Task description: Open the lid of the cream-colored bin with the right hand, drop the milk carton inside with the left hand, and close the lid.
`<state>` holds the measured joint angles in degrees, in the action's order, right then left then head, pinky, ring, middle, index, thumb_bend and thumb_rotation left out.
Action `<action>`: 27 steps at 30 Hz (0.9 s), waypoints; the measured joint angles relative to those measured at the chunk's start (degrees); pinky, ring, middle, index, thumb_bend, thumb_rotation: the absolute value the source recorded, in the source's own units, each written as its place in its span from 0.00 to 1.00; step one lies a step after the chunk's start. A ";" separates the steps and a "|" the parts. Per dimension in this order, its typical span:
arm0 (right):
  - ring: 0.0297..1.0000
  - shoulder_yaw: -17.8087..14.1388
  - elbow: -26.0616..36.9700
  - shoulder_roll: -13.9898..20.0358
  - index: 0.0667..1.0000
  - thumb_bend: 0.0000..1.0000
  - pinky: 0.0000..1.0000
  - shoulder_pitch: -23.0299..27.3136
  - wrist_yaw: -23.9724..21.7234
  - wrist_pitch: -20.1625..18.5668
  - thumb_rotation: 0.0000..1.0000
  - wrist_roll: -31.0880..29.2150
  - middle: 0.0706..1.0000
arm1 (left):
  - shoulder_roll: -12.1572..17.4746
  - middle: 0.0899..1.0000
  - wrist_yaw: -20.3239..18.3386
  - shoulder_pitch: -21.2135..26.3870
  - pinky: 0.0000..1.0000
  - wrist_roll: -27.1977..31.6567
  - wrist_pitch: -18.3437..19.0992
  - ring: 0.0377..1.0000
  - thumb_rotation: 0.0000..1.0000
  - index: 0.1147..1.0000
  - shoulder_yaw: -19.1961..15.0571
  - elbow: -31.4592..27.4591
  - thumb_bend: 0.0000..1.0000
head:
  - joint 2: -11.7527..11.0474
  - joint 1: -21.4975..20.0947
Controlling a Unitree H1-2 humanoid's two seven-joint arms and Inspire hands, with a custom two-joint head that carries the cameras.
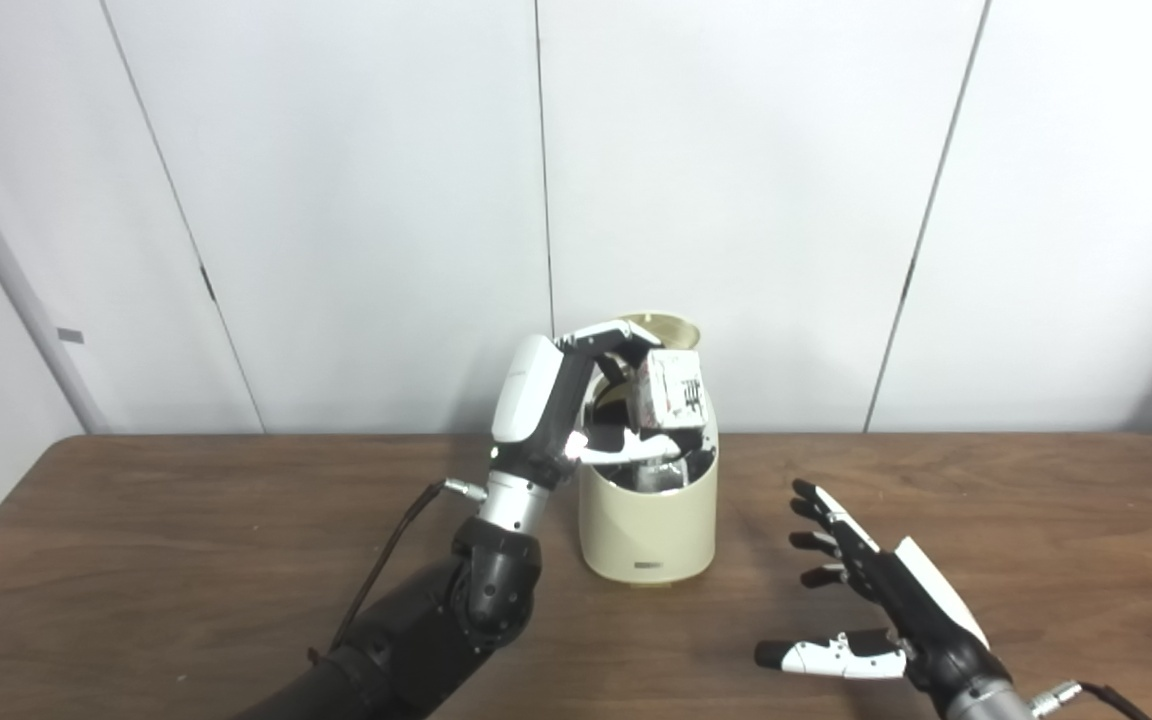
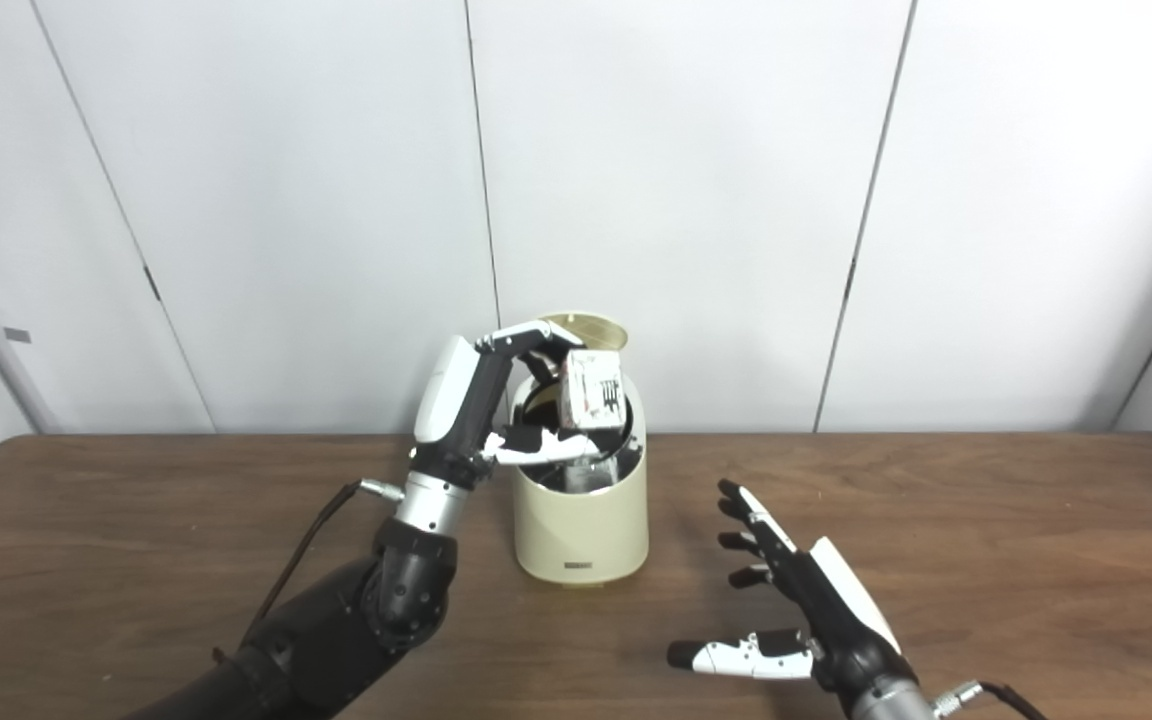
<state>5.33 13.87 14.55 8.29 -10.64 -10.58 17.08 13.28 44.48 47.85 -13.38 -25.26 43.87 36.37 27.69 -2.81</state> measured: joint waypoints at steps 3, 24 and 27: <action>0.86 -0.03 -0.01 0.00 0.97 0.78 0.72 0.06 -0.08 0.00 0.29 -0.18 0.94 | 0.12 0.76 0.03 0.01 0.65 -0.20 -0.03 0.74 0.20 0.74 -0.04 0.00 0.89 | 0.09 0.09; 0.85 0.10 -0.03 -0.01 0.97 0.78 0.66 0.29 -0.39 0.00 0.29 -0.26 0.94 | 0.36 0.75 -1.73 -0.11 0.61 1.88 -0.09 0.71 0.21 0.76 -2.08 -2.86 0.88 | 0.26 0.62; 0.84 0.09 -0.04 -0.01 0.97 0.78 0.63 0.23 -0.37 0.02 0.28 -0.32 0.94 | 0.45 0.67 -4.42 -0.93 0.51 4.12 -0.09 0.60 0.15 0.69 -4.69 -5.98 0.82 | 0.26 0.70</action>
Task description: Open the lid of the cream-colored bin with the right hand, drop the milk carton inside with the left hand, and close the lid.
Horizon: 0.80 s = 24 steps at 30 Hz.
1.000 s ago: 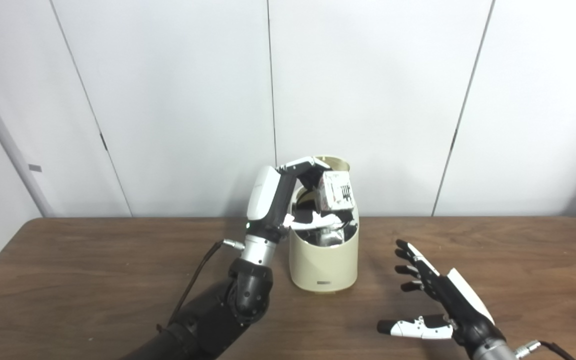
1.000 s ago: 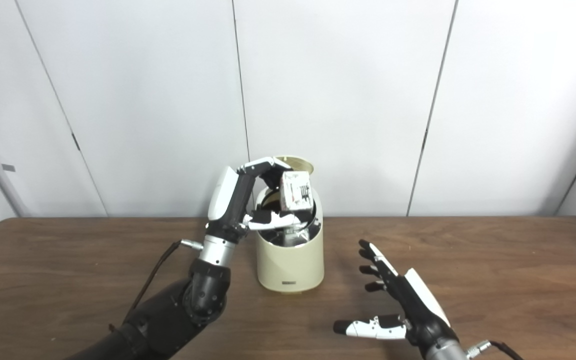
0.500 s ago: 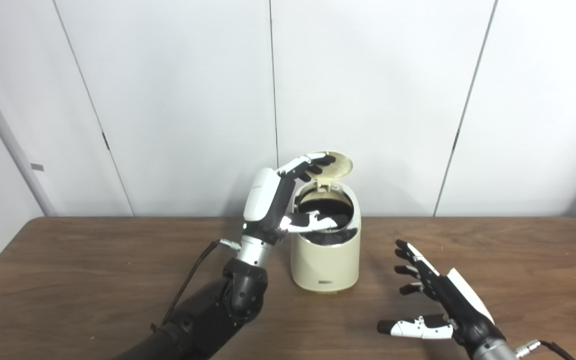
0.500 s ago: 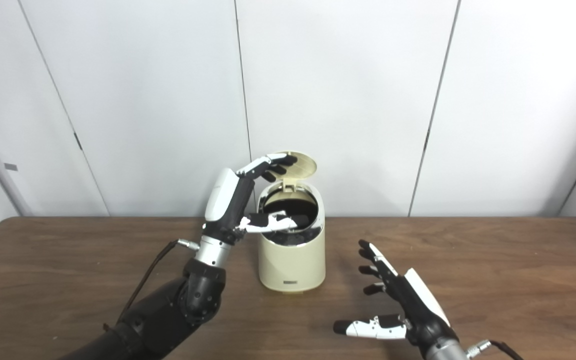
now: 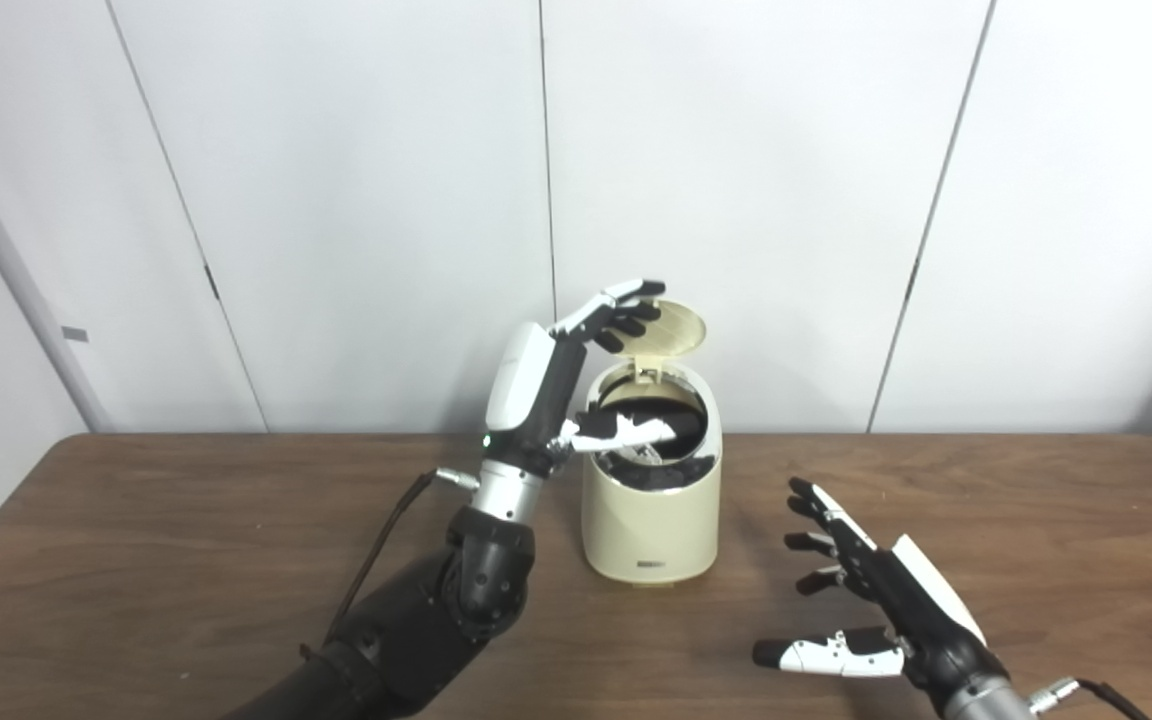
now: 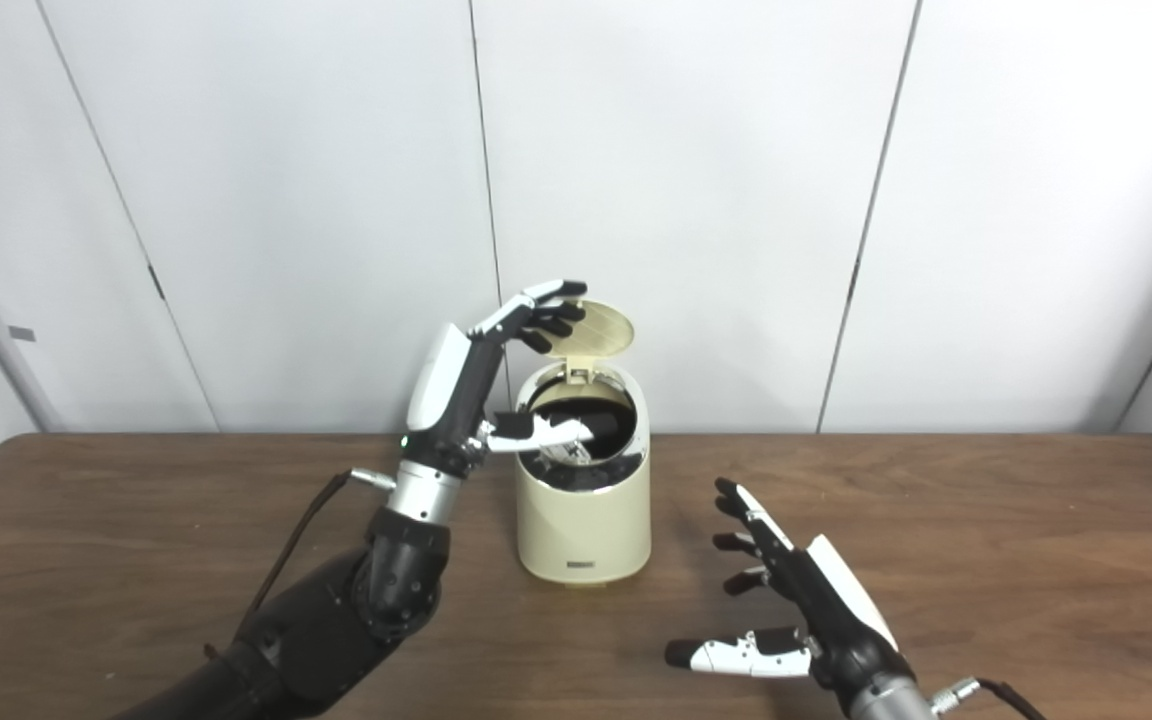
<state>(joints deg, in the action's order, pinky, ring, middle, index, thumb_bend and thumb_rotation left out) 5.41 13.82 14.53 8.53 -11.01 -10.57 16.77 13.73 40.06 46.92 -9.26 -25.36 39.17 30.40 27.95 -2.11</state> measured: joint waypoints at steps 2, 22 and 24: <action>0.85 -0.05 -0.01 -0.01 0.97 0.78 0.63 -0.03 0.00 0.02 0.27 -0.35 0.95 | 0.20 0.63 -1.97 -1.25 0.46 0.80 0.00 0.56 0.12 0.66 -2.33 -3.09 0.79 | 0.18 0.26; 0.88 -1.17 -1.24 0.25 0.96 0.79 0.77 3.03 -0.29 0.05 0.28 -2.37 0.94 | 0.92 0.67 -29.93 -19.06 0.51 9.24 3.11 0.59 0.13 0.66 -32.60 -23.25 0.62 | 0.09 2.72; 0.88 -1.21 -1.25 0.25 0.96 0.80 0.79 3.69 -0.36 0.04 0.29 -2.44 0.94 | 0.96 0.72 -31.96 -21.09 0.55 9.72 7.54 0.63 0.09 0.71 -33.86 -25.60 0.62 | 0.00 2.90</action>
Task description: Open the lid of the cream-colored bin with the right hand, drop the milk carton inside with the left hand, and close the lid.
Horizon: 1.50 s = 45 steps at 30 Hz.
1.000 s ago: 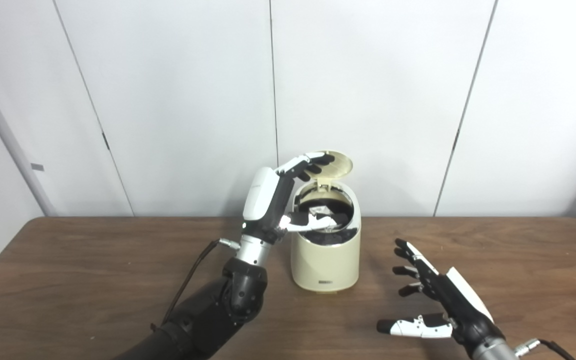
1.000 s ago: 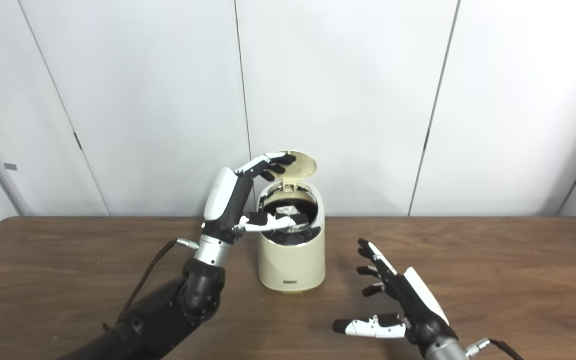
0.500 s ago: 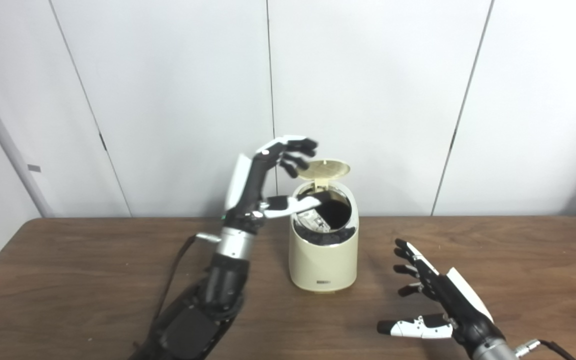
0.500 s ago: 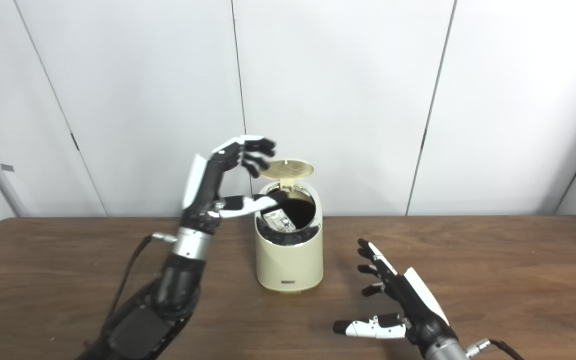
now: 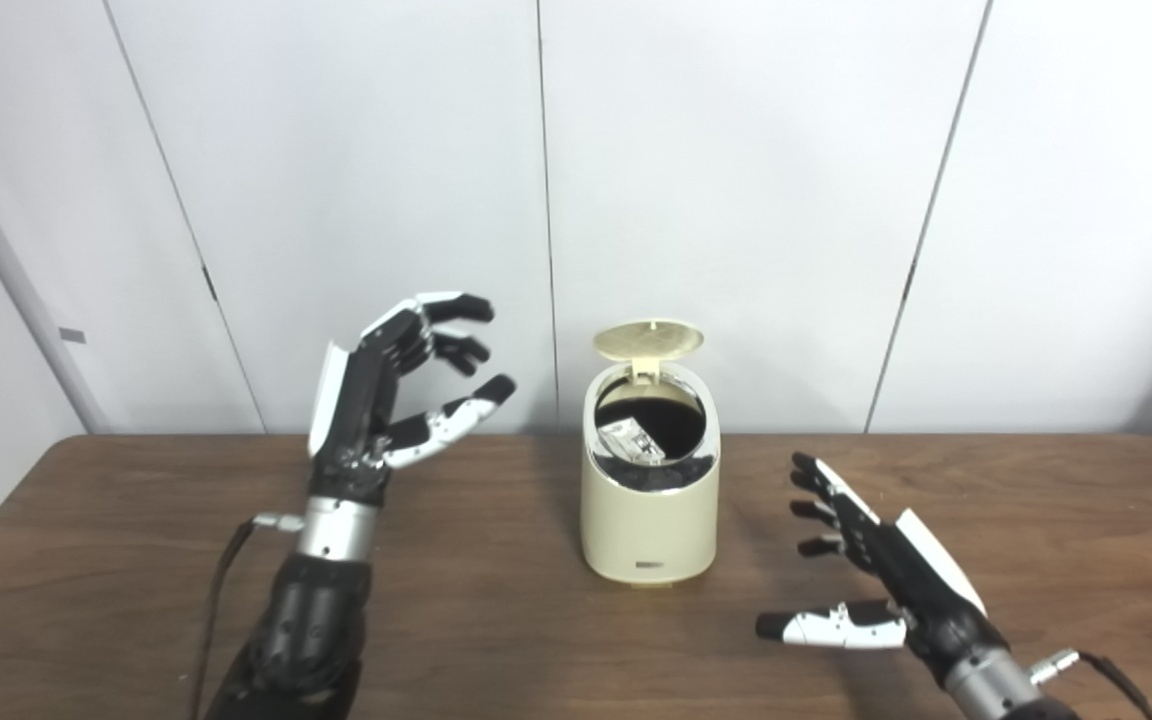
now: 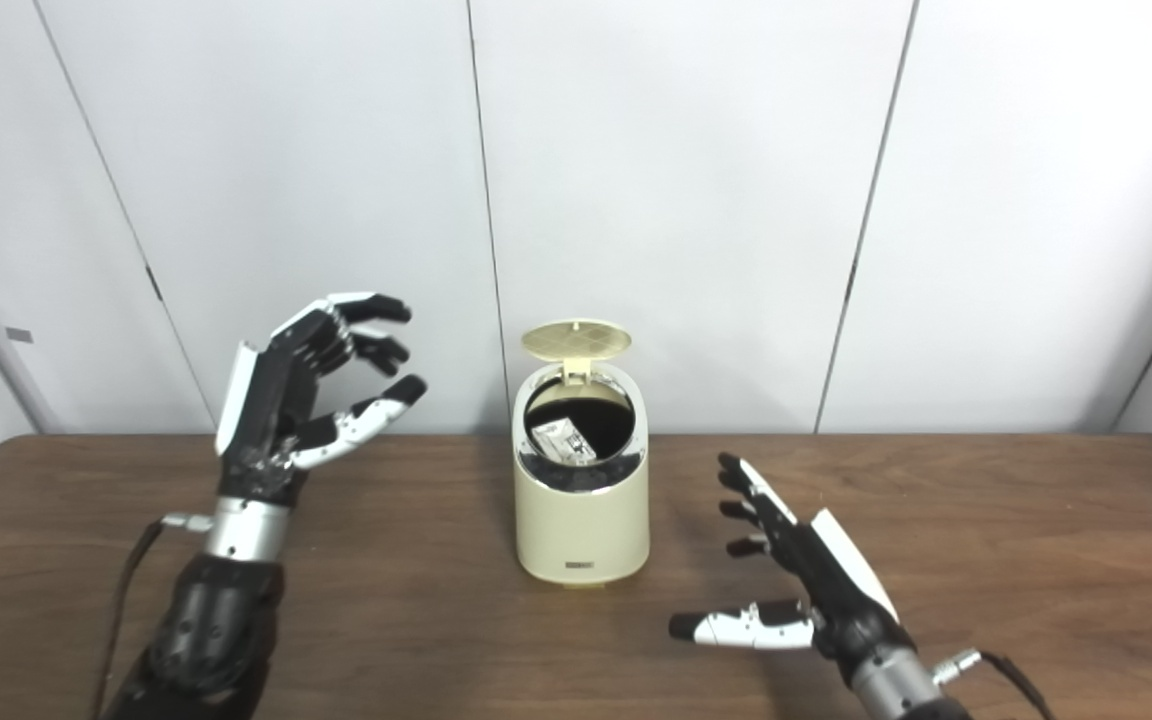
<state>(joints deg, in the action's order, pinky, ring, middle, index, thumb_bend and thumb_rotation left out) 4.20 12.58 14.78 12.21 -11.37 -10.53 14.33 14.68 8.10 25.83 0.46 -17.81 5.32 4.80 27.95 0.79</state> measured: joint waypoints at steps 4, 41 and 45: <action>0.86 0.17 -0.14 0.04 0.95 0.79 0.74 1.51 0.01 0.02 0.29 0.79 0.93 | 0.07 0.78 -3.98 -3.91 0.60 1.65 8.90 0.70 0.12 0.79 -1.87 -4.33 0.65 | 0.09 -0.09; 0.90 8.64 -9.59 5.04 0.87 0.71 0.81 29.41 -6.81 -3.56 0.51 9.67 0.90 | -5.54 0.67 -10.84 -14.82 0.53 -2.06 1.19 0.61 0.15 0.69 -5.09 4.71 0.65 | -0.70 -0.88; 0.90 10.77 -11.03 6.01 0.86 0.70 0.82 30.54 -7.12 -2.29 0.53 12.51 0.88 | -5.73 0.66 -11.31 -14.68 0.52 -2.01 0.62 0.61 0.15 0.68 -5.25 5.00 0.65 | -0.70 -0.88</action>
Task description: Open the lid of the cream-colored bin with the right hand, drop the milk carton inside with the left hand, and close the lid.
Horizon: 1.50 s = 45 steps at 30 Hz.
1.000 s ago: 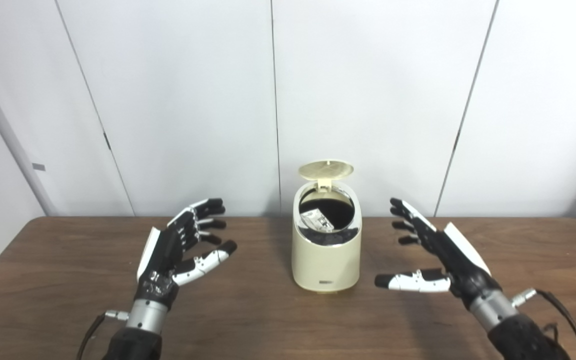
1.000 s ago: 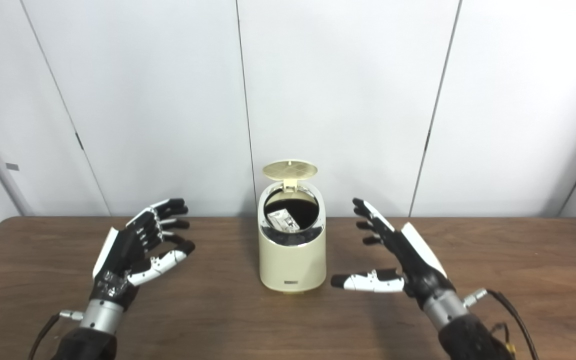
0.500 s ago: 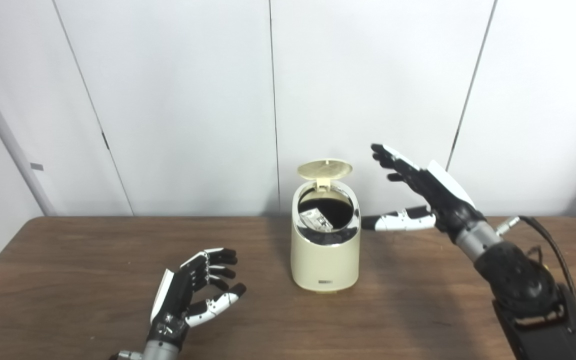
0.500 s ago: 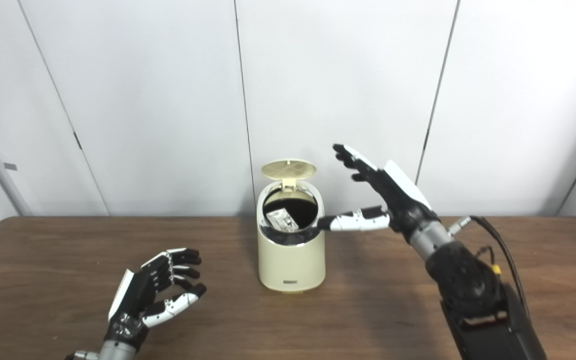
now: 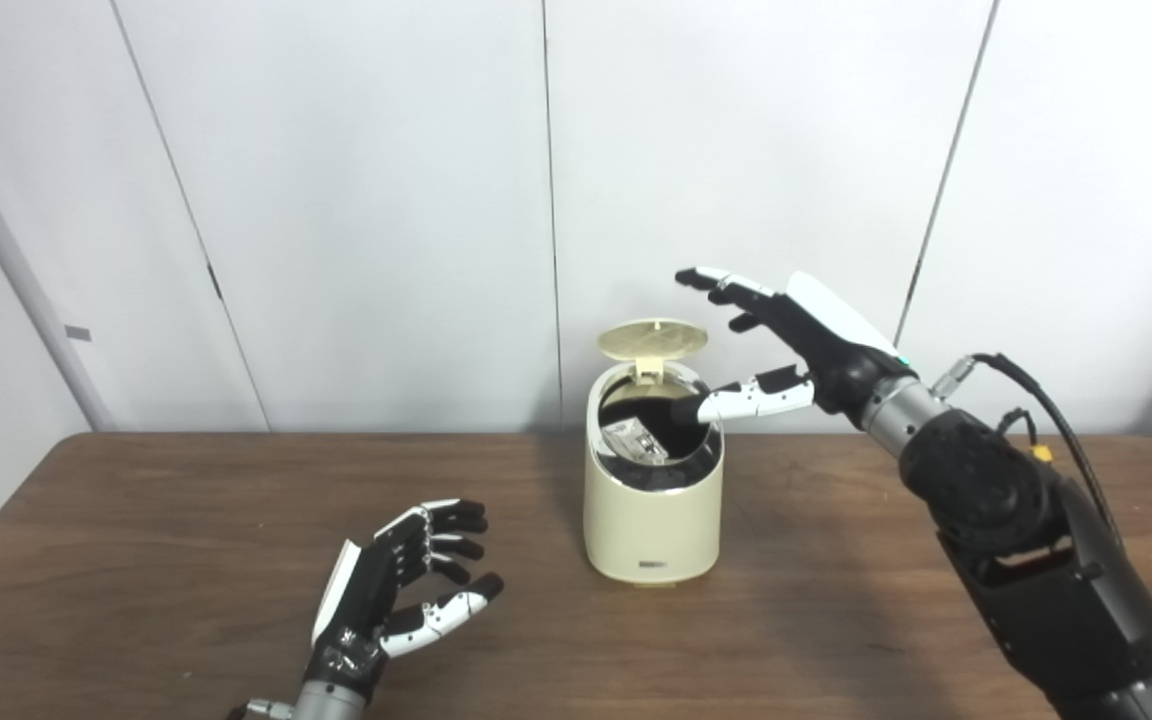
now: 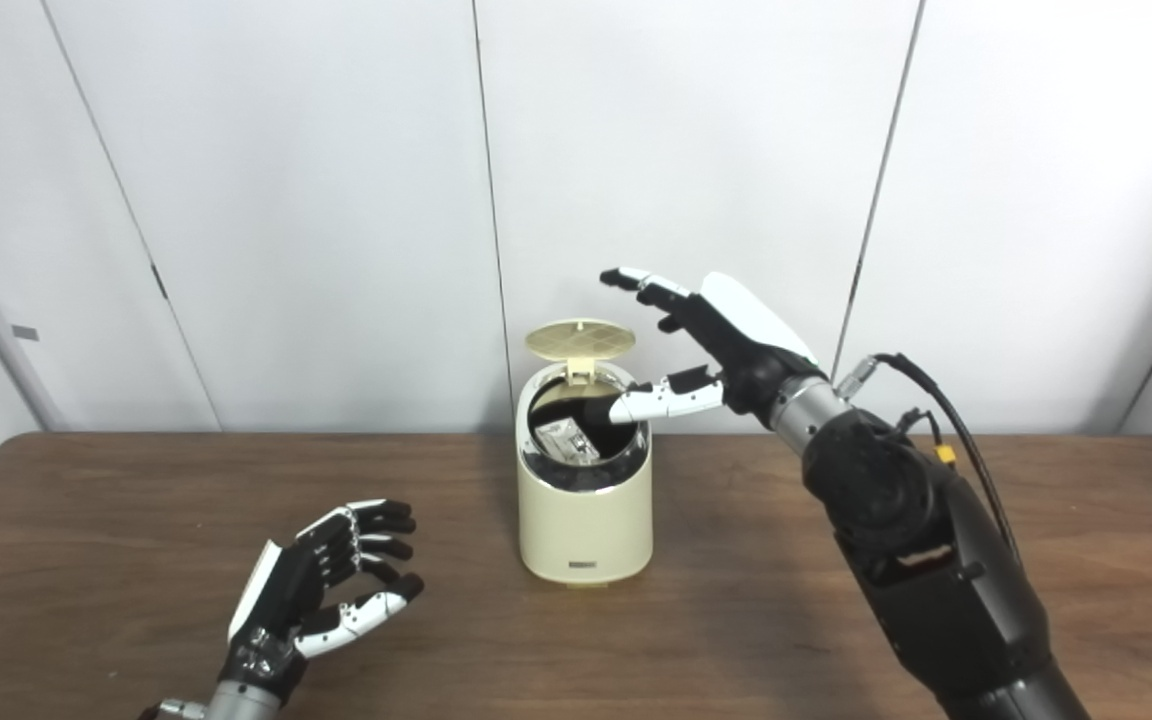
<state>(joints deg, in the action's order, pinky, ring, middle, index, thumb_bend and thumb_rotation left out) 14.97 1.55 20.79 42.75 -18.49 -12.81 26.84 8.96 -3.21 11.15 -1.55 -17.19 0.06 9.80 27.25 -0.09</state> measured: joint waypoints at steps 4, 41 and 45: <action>0.89 0.75 0.00 0.01 0.83 0.68 0.81 0.69 -0.54 0.83 0.51 1.03 0.86 | -0.14 0.67 -0.23 0.15 0.53 0.00 -0.94 0.61 0.14 0.68 -0.02 0.30 0.65 | 0.09 -0.09; 0.92 1.48 9.15 3.26 0.74 0.72 0.83 -5.09 -8.81 6.04 0.47 2.00 0.76 | -0.49 0.68 -1.02 0.29 0.51 -0.22 -0.92 0.60 0.16 0.69 -0.28 0.37 0.65 | 2.46 0.62; 0.91 1.64 9.34 3.25 0.75 0.70 0.87 -5.98 -9.15 6.03 0.47 2.22 0.76 | -0.50 0.67 -1.21 0.29 0.50 -0.18 -0.92 0.60 0.16 0.69 -0.29 0.35 0.66 | 2.64 0.62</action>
<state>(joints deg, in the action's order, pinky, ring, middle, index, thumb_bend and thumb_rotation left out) 16.61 10.89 24.04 36.77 -27.64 -6.78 29.05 8.46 -4.42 11.44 -1.73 -18.11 -0.23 10.15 29.88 0.53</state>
